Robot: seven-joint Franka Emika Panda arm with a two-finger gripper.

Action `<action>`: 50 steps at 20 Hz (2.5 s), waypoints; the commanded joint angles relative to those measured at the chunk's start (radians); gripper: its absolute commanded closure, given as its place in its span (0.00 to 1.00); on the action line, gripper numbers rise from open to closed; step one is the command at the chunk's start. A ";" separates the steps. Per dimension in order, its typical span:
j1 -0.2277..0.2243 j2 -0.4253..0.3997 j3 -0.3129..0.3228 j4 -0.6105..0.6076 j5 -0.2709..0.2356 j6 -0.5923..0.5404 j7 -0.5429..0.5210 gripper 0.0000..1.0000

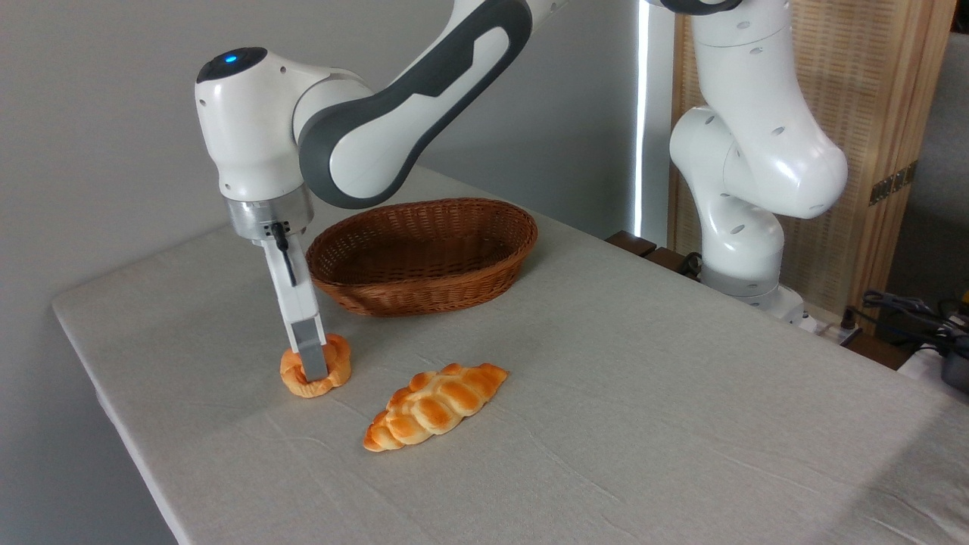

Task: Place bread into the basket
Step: 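Lift the bun and carry it over the wicker basket, then lower the bun into the basket and open the gripper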

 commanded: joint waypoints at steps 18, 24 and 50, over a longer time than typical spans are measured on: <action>0.057 -0.164 -0.003 0.054 -0.321 -0.123 0.037 1.00; -0.008 -0.232 -0.017 -0.014 -0.310 -0.315 0.046 0.97; -0.121 -0.214 -0.060 -0.175 -0.317 -0.100 0.037 0.00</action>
